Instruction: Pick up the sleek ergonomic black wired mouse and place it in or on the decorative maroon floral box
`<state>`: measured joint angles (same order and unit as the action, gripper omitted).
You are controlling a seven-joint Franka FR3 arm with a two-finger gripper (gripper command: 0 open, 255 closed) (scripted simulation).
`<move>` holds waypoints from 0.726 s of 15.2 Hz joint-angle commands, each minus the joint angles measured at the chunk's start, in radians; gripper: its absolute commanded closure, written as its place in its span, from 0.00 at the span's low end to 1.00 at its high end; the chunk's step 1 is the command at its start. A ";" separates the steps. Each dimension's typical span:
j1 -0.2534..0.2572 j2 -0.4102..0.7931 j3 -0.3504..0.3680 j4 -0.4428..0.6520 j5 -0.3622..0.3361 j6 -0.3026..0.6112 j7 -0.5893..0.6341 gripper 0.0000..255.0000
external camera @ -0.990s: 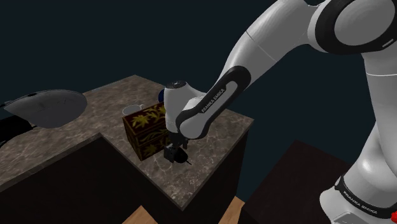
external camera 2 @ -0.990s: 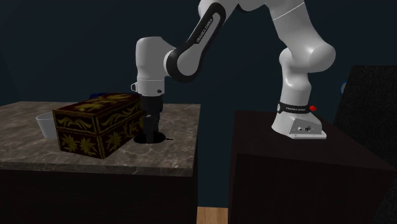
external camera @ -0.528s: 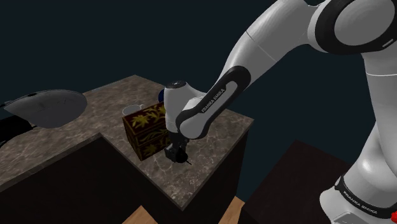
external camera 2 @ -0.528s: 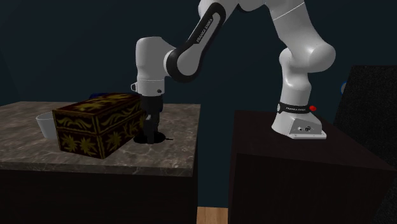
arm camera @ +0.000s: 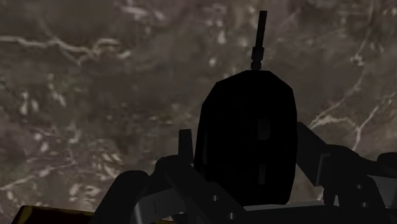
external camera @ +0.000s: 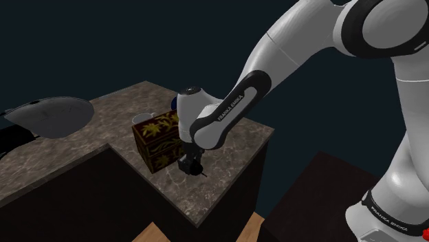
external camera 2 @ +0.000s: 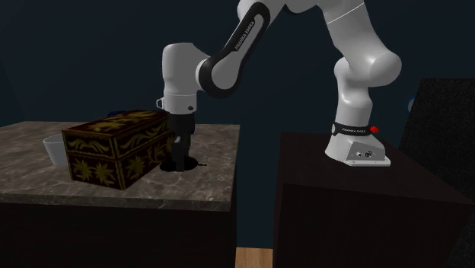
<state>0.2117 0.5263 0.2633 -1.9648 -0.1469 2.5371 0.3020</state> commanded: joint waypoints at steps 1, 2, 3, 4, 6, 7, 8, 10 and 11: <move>-0.003 -0.016 0.004 -0.002 0.005 -0.013 -0.002 1.00; -0.005 -0.026 0.007 -0.002 0.009 -0.023 -0.004 1.00; -0.007 -0.036 0.010 -0.002 0.012 -0.033 -0.006 1.00; -0.009 -0.046 0.013 -0.002 0.016 -0.043 -0.008 1.00; -0.013 -0.065 0.018 -0.001 0.023 -0.063 -0.012 1.00; -0.015 -0.075 0.020 -0.001 0.026 -0.073 -0.014 1.00; -0.017 -0.084 0.023 0.000 0.030 -0.083 -0.016 1.00; -0.020 -0.103 0.027 0.003 0.037 -0.104 -0.020 1.00; -0.022 -0.112 0.029 0.005 0.041 -0.114 -0.022 1.00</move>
<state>0.1922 0.4257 0.2902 -1.9559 -0.1101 2.4296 0.2823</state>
